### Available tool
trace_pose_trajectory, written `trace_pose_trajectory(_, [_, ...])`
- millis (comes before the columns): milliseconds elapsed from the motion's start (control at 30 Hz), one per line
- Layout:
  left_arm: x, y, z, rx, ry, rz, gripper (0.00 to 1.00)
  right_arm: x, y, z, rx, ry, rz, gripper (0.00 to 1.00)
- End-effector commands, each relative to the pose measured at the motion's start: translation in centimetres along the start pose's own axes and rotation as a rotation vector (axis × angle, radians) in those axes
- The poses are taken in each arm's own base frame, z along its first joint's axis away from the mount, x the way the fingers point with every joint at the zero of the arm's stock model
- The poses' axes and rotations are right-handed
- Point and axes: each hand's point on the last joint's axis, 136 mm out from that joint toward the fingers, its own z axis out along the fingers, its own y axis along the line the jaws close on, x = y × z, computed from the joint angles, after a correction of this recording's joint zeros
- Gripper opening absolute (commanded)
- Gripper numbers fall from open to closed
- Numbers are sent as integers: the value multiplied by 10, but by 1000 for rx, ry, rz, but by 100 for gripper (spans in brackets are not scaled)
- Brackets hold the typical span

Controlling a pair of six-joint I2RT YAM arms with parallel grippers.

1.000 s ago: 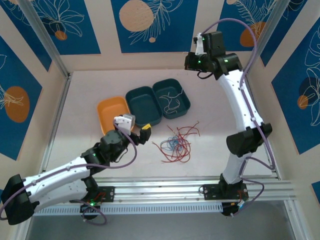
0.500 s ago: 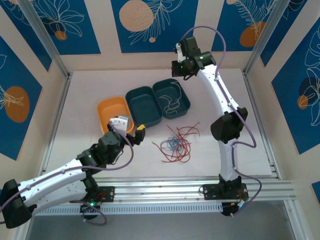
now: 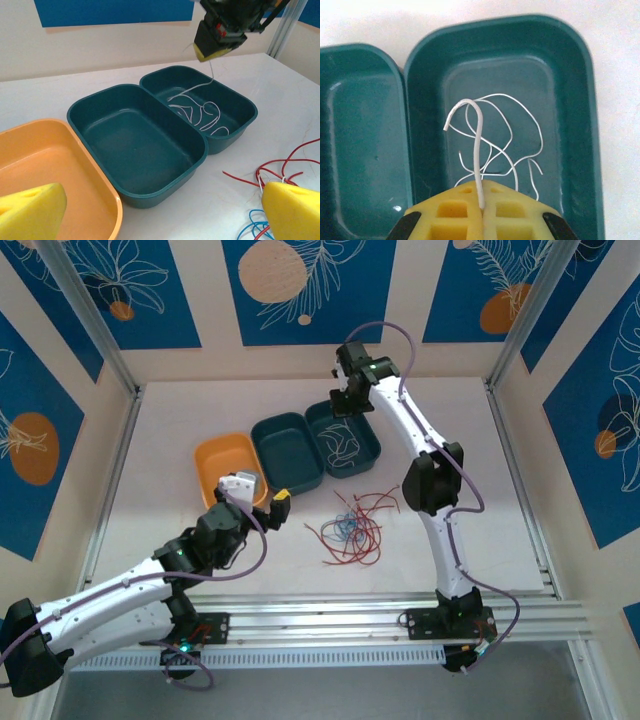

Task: Untangle the cables

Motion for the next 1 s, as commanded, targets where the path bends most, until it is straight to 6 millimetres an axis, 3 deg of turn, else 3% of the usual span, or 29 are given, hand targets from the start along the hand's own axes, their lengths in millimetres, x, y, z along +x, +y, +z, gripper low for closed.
trace_pose_trajectory(0, [-7,4,-2,-20,-11,-18,100,19,0,19,11,82,-5,1])
trace_pose_trajectory(167, [-5,4,-2,-22,-5,-24,100,34,-4,37,24,136,3,16])
trace_pose_trajectory(333, [-5,4,-2,-27,4,-27,100,34,-5,29,37,135,11,32])
trace_pose_trajectory(467, [-4,5,-2,-30,20,-31,100,30,-4,7,39,106,31,37])
trace_pose_trajectory(700, [2,4,0,-41,69,-37,100,31,3,-50,23,22,77,41])
trace_pose_trajectory(967, [2,1,10,-66,101,-37,100,67,7,-99,3,-41,152,41])
